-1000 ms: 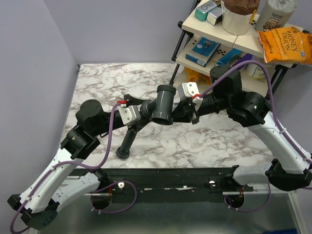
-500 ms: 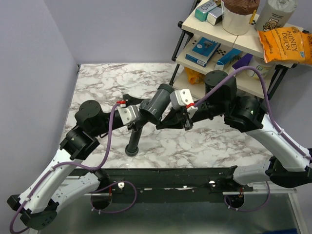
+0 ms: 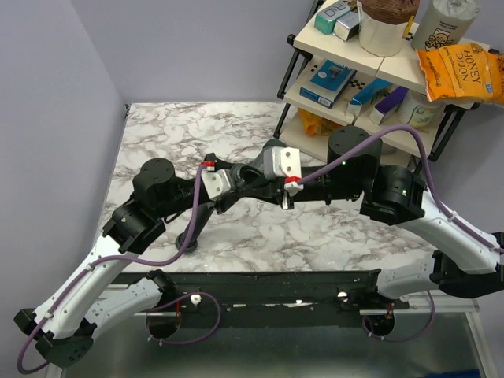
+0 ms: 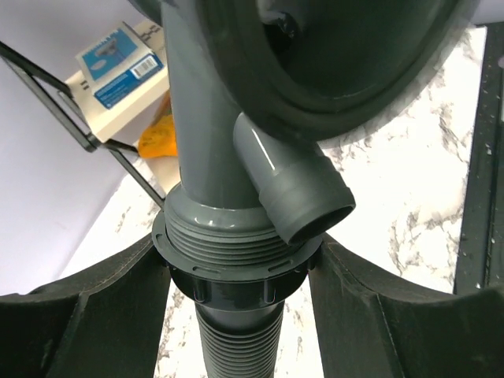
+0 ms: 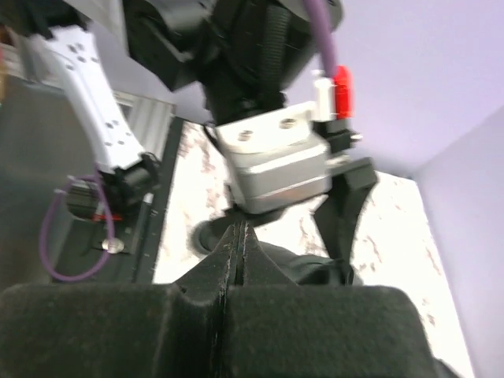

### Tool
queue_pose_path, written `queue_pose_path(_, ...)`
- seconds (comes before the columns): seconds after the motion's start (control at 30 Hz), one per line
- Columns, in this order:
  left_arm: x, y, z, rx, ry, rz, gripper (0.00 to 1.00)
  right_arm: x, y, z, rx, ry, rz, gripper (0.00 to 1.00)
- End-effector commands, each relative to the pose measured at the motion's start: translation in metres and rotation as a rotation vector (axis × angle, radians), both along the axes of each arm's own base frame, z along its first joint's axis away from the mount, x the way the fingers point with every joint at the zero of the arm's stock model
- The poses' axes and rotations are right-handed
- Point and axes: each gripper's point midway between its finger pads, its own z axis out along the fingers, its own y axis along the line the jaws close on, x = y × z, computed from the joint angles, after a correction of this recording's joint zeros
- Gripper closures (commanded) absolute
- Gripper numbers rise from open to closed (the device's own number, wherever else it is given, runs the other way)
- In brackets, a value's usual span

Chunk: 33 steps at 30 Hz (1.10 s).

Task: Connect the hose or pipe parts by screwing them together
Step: Install the adaptor on the pipeline.

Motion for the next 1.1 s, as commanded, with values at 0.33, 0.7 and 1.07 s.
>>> queue_pose_path(0.33,-0.054,-0.005,0.014,-0.008,-0.033,-0.253,1.0,0.054,-0.007,-0.004,-0.137,-0.135,-0.21,0.99)
queue_pose_path(0.7,-0.07,-0.005,0.008,0.013,-0.011,-0.327,1.0,0.087,-0.011,-0.002,-0.165,-0.134,-0.263,0.99)
queue_pose_path(1.07,-0.044,-0.008,-0.013,0.024,0.136,-0.191,1.0,0.028,-0.07,0.086,0.106,-0.259,-0.143,0.99)
